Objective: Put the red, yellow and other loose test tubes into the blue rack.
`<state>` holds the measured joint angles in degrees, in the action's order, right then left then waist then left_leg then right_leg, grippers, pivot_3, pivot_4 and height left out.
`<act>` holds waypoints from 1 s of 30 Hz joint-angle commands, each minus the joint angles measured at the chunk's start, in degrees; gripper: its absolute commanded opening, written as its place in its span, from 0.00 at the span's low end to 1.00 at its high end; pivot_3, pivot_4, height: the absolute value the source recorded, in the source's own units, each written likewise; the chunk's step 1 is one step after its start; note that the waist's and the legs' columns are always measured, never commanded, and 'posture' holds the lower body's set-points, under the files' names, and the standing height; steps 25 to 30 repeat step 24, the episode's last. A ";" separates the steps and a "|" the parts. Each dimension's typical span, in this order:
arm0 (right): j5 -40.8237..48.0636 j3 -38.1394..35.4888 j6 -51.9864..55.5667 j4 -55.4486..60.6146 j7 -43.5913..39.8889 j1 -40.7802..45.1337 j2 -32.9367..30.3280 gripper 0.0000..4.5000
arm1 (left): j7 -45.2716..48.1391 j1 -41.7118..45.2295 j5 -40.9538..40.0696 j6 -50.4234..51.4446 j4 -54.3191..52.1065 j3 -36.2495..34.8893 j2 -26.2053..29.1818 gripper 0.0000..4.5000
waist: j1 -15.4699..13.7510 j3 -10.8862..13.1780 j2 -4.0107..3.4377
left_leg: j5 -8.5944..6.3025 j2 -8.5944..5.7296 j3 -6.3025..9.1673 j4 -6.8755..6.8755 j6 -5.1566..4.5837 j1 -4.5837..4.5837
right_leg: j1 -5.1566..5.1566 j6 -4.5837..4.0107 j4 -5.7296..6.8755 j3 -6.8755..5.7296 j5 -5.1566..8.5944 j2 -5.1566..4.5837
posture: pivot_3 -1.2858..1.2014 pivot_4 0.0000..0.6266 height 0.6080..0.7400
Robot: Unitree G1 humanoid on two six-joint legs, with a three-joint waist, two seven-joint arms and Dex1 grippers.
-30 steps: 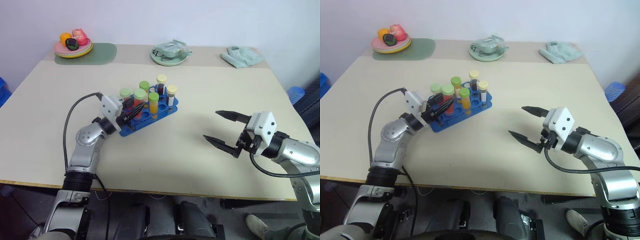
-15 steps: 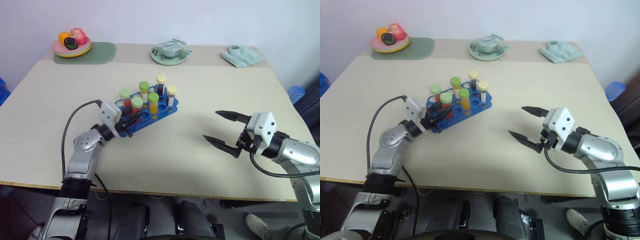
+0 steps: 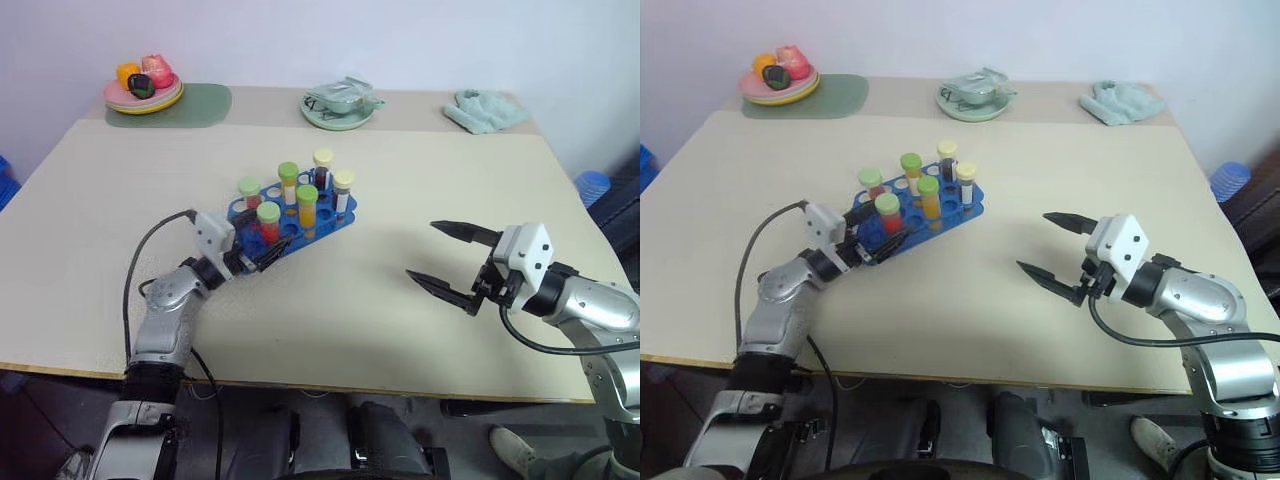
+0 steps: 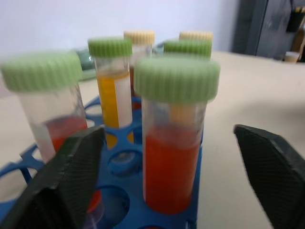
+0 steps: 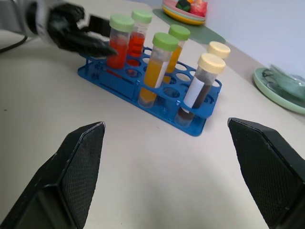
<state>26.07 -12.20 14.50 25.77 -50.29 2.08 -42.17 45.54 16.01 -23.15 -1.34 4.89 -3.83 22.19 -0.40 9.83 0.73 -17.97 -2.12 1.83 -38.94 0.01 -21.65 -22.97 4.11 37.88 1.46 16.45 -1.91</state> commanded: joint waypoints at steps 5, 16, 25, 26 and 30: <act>-0.77 -0.63 -0.53 0.81 3.26 -3.38 2.49 0.94 | 5.66 -7.97 -12.07 11.11 -11.60 -7.94 7.41 0.98 | -0.23 0.01 -0.03 | 0.00 0.00 0.00 0.00 0.00 0.01 | 0.04 -0.02 -0.01 0.00 0.01 -0.03 | 0.52 0.24 1.00; 2.18 -11.46 2.96 5.76 9.65 -22.44 6.63 0.94 | 9.54 -22.55 -16.01 18.10 -18.86 -20.75 19.68 0.98 | -0.37 0.05 -0.10 | -0.05 0.00 0.00 0.03 -0.08 -0.29 | -0.11 -0.11 -0.27 -0.02 0.06 -0.09 | 0.52 0.24 1.00; 3.41 -15.87 2.44 6.30 8.02 -25.86 5.37 0.94 | 11.09 -22.72 -15.78 19.62 -18.95 -20.48 20.80 0.98 | -0.26 0.05 -0.16 | -0.04 0.00 -0.04 0.01 -0.08 -0.28 | -0.05 -0.24 -0.32 -0.01 0.13 -0.13 | 0.52 0.24 1.00; 3.41 -15.87 2.44 6.30 8.02 -25.86 5.37 0.94 | 11.09 -22.72 -15.78 19.62 -18.95 -20.48 20.80 0.98 | -0.26 0.05 -0.16 | -0.04 0.00 -0.04 0.01 -0.08 -0.28 | -0.05 -0.24 -0.32 -0.01 0.13 -0.13 | 0.52 0.24 1.00; 3.41 -15.87 2.44 6.30 8.02 -25.86 5.37 0.94 | 11.09 -22.72 -15.78 19.62 -18.95 -20.48 20.80 0.98 | -0.26 0.05 -0.16 | -0.04 0.00 -0.04 0.01 -0.08 -0.28 | -0.05 -0.24 -0.32 -0.01 0.13 -0.13 | 0.52 0.24 1.00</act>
